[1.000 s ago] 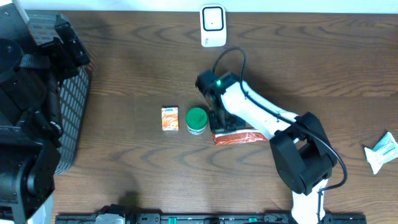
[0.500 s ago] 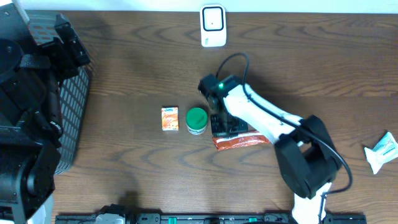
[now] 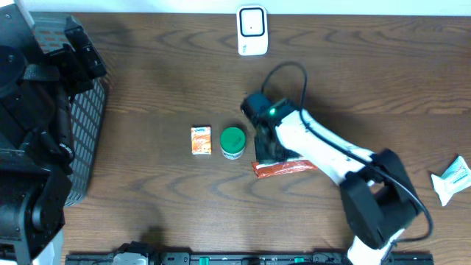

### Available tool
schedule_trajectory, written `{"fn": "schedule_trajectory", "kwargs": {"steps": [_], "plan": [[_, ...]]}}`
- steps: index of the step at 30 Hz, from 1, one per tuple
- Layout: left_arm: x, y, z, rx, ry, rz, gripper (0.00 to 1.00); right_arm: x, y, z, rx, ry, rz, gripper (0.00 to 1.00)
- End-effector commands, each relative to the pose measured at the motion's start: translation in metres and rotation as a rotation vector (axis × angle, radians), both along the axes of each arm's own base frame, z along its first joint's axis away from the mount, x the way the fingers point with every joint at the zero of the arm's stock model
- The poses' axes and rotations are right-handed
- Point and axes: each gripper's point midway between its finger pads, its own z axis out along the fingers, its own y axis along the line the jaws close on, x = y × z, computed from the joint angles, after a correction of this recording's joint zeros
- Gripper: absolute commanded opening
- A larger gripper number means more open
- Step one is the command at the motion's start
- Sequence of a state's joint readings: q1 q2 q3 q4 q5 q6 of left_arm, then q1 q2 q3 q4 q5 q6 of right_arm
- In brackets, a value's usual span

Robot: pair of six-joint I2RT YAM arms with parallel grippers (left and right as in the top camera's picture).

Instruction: Scan the item barcode

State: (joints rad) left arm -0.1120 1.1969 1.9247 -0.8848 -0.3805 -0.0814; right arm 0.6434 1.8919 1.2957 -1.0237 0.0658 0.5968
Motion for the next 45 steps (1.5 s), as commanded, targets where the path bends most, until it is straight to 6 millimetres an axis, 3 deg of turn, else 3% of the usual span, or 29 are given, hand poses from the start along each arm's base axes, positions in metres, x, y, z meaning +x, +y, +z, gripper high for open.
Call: {"fn": "schedule_trajectory", "kwargs": {"steps": [1, 4, 7, 11, 14, 17, 21, 25, 33, 37, 45], "plan": [[0.000, 0.003, 0.000, -0.007, -0.006, 0.018, 0.98, -0.028, -0.015, -0.034, -0.026, 0.106, -0.059, 0.01], [0.000, 0.003, 0.000, -0.006, -0.006, 0.018, 0.98, -0.033, -0.023, -0.035, -0.045, 0.124, -0.065, 0.01], [0.000, 0.001, 0.000, -0.009, -0.005, 0.007, 0.98, -0.025, -0.023, -0.024, -0.042, 0.124, -0.072, 0.01], [0.002, -0.004, -0.001, -0.017, -0.004, -0.024, 0.98, -0.009, -0.023, 0.018, -0.046, 0.134, -0.102, 0.02], [0.002, -0.004, -0.001, -0.017, -0.004, -0.024, 0.98, -0.003, -0.023, 0.046, -0.043, 0.141, -0.117, 0.39], [0.002, -0.004, -0.001, -0.016, -0.004, -0.025, 0.98, -0.002, -0.018, 0.060, 0.006, 0.164, -0.115, 0.68], [0.002, -0.004, -0.001, -0.016, -0.004, -0.025, 0.98, -0.004, -0.008, 0.061, 0.162, 0.242, -0.032, 0.96], [0.002, -0.004, -0.001, -0.016, -0.002, -0.025, 0.98, 0.001, -0.007, 0.059, 0.360, 0.275, 0.127, 0.98], [0.002, -0.004, -0.001, -0.016, -0.002, -0.024, 0.98, 0.023, -0.070, 0.048, 0.398, 0.271, -0.073, 0.99], [0.002, -0.004, -0.001, -0.016, -0.002, -0.024, 0.98, 0.014, -0.085, 0.034, 0.493, 0.301, -0.107, 0.99], [0.002, -0.004, -0.001, -0.016, -0.002, -0.024, 0.98, -0.019, -0.095, -0.020, 0.576, 0.344, -0.226, 0.99]]}}
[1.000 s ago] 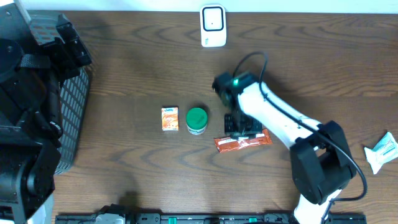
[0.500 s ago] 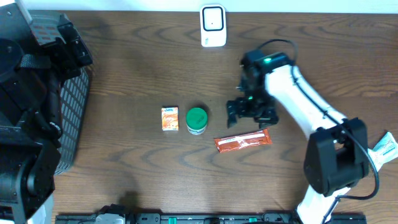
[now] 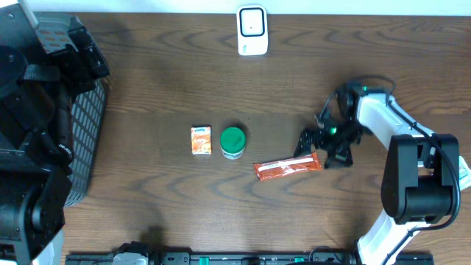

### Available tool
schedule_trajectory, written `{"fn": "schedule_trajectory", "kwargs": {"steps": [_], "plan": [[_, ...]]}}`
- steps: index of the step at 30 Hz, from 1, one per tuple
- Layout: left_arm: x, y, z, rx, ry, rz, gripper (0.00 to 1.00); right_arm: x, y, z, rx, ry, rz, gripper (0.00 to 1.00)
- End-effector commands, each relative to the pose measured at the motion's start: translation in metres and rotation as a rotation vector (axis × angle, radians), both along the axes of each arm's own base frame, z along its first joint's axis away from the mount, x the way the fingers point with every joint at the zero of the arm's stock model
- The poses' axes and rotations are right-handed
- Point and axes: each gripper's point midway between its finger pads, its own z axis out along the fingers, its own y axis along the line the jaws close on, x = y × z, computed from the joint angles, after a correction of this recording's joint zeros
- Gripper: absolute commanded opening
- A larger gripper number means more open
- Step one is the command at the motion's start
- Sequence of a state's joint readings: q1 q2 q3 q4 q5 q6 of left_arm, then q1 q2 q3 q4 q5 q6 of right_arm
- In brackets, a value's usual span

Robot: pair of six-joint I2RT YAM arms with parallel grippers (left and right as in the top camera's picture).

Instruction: Scan the item barcode

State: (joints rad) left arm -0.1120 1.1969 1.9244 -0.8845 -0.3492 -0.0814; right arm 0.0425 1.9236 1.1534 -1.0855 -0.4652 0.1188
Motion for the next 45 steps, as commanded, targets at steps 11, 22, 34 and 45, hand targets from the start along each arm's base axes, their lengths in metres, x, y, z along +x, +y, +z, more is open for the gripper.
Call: {"fn": "schedule_trajectory", "kwargs": {"steps": [11, 22, 34, 45], "plan": [[0.000, 0.001, -0.001, -0.009, -0.003, 0.006, 0.98, -0.027, -0.020, -0.051, -0.081, 0.013, -0.107, 0.99], [0.000, 0.001, -0.001, -0.009, -0.003, 0.006, 0.98, -0.050, -0.022, -0.103, -0.128, 0.081, -0.110, 0.68], [0.000, 0.001, -0.001, -0.009, -0.004, 0.006, 0.98, -0.028, -0.010, -0.111, -0.083, 0.061, -0.123, 0.01], [0.007, 0.000, -0.005, -0.007, 0.014, 0.006, 0.98, 0.014, 0.005, -0.018, -0.062, -0.116, -0.093, 0.54]]}}
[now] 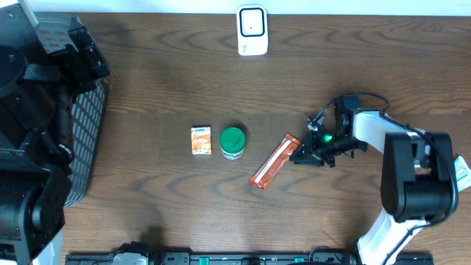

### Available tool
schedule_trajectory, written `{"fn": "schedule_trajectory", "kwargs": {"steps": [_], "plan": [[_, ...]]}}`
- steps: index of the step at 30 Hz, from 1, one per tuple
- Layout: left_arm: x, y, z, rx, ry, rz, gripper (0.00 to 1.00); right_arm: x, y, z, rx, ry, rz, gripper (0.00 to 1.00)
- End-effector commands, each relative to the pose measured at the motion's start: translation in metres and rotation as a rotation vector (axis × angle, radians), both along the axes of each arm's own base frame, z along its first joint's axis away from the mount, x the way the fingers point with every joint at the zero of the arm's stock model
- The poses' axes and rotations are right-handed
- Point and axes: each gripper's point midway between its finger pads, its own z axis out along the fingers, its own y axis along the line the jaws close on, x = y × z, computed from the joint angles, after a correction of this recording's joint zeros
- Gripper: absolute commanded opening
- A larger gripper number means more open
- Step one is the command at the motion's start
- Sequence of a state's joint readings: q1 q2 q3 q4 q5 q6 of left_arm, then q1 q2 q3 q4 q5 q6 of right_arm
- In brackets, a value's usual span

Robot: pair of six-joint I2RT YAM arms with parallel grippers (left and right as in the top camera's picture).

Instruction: Scan the item barcode

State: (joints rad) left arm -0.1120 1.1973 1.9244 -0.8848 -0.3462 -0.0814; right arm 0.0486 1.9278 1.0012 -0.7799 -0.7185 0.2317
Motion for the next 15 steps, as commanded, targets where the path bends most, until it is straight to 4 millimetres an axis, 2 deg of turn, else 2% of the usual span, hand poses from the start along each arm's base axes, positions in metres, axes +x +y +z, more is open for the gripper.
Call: {"fn": "schedule_trajectory", "kwargs": {"steps": [1, 3, 6, 7, 8, 9, 11, 13, 15], "plan": [[0.009, 0.001, -0.007, -0.006, 0.020, 0.009, 0.98, 0.003, -0.034, 0.007, -0.331, -0.024, 0.016, 0.96], [0.014, 0.000, -0.011, -0.004, 0.033, 0.009, 0.98, 0.010, -0.026, 0.031, -0.360, -0.052, -0.007, 0.99], [0.022, -0.001, -0.017, -0.002, 0.053, 0.009, 0.98, 0.027, 0.004, 0.063, -0.299, -0.165, -0.007, 0.97], [0.024, -0.001, -0.018, -0.002, 0.058, 0.009, 0.98, 0.033, 0.014, 0.072, -0.279, -0.227, 0.018, 0.71], [0.026, -0.001, -0.019, -0.001, 0.062, 0.009, 0.98, 0.038, 0.018, 0.076, -0.286, -0.277, 0.036, 0.66], [0.027, -0.001, -0.020, -0.001, 0.065, 0.009, 0.98, 0.045, 0.022, 0.080, -0.292, -0.319, 0.027, 0.71], [0.028, -0.001, -0.020, 0.000, 0.064, 0.009, 0.98, 0.058, 0.045, 0.092, -0.230, -0.350, -0.047, 0.99], [0.027, -0.001, -0.020, -0.001, 0.062, 0.009, 0.98, 0.054, 0.052, 0.092, -0.217, -0.259, -0.129, 0.98], [0.027, -0.001, -0.019, -0.001, 0.062, 0.009, 0.98, 0.046, 0.045, 0.081, -0.297, -0.149, -0.221, 0.93]]}}
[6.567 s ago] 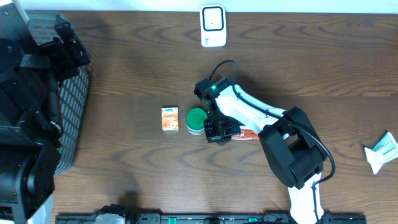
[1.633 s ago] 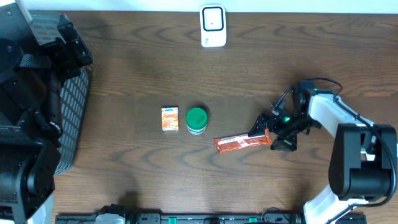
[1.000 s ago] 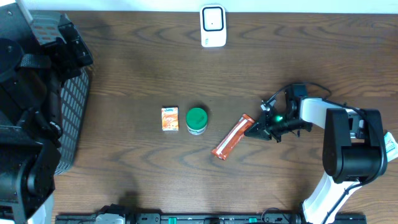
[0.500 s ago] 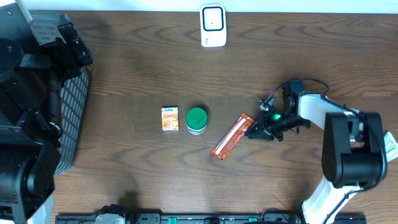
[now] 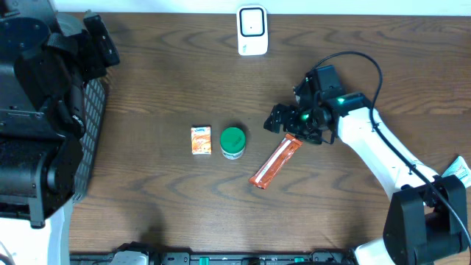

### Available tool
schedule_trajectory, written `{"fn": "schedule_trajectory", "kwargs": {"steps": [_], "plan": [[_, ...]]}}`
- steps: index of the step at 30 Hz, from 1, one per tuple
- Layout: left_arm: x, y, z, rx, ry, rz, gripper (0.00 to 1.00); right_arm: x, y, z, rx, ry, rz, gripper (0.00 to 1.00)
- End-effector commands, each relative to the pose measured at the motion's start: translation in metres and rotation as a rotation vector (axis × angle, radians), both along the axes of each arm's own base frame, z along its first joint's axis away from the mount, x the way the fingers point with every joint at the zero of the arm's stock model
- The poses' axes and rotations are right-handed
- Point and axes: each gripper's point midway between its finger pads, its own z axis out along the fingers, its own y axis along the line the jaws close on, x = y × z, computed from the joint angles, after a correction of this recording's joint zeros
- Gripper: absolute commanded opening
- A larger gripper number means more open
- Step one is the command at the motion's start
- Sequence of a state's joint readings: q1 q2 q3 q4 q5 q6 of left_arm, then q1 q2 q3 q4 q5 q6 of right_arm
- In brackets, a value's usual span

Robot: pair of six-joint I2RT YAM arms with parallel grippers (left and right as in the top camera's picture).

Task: Scan the item barcode
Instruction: 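Lift the Top bar upright with the right gripper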

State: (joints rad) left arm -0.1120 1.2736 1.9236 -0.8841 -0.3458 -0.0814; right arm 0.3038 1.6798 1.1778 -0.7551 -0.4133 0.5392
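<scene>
A long orange snack packet [image 5: 274, 163] lies diagonally on the table right of centre, its upper end pointing right. My right gripper [image 5: 282, 125] hovers at that upper end, pointing left; the overhead view does not show how its jaws stand. The white barcode scanner [image 5: 252, 30] stands at the far edge in the middle. A small orange box [image 5: 201, 140] and a green-lidded jar [image 5: 233, 143] sit side by side left of the packet. My left arm [image 5: 44, 96] bulks at the left edge, its fingers not discernible.
A black mesh basket [image 5: 90, 125] stands at the left under the left arm. A white-and-blue packet [image 5: 458, 171] lies at the right edge. The right arm's cable [image 5: 353, 57] loops above its wrist.
My right arm has swung up and left, so the gripper now sits over the packet's upper end instead of beside it on the right. The packet lies as before. The left arm has shifted.
At first my right gripper was over the packet, which lay nearly level beside the jar. Then the gripper stood off the packet's right end. Later the packet was turned diagonal with the gripper at its upper end. Now the gripper is above that end.
</scene>
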Motion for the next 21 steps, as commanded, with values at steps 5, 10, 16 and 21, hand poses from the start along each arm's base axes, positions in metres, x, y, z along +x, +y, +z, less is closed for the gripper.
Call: {"fn": "schedule_trajectory", "kwargs": {"steps": [5, 10, 16, 21], "plan": [[-0.003, 0.002, 0.003, -0.009, -0.015, 0.010, 0.98, -0.015, -0.013, -0.020, -0.224, 0.272, -0.380, 0.84], [-0.002, 0.002, 0.001, -0.008, -0.009, 0.010, 0.98, -0.005, -0.006, -0.003, -0.336, 0.299, -0.450, 0.82], [-0.003, 0.002, 0.000, -0.008, -0.001, 0.010, 0.98, -0.006, -0.003, -0.008, -0.481, 0.453, -0.445, 0.70], [-0.004, 0.002, -0.004, -0.006, 0.014, 0.010, 0.98, -0.009, 0.003, -0.027, -0.556, 0.536, -0.415, 0.70]]}}
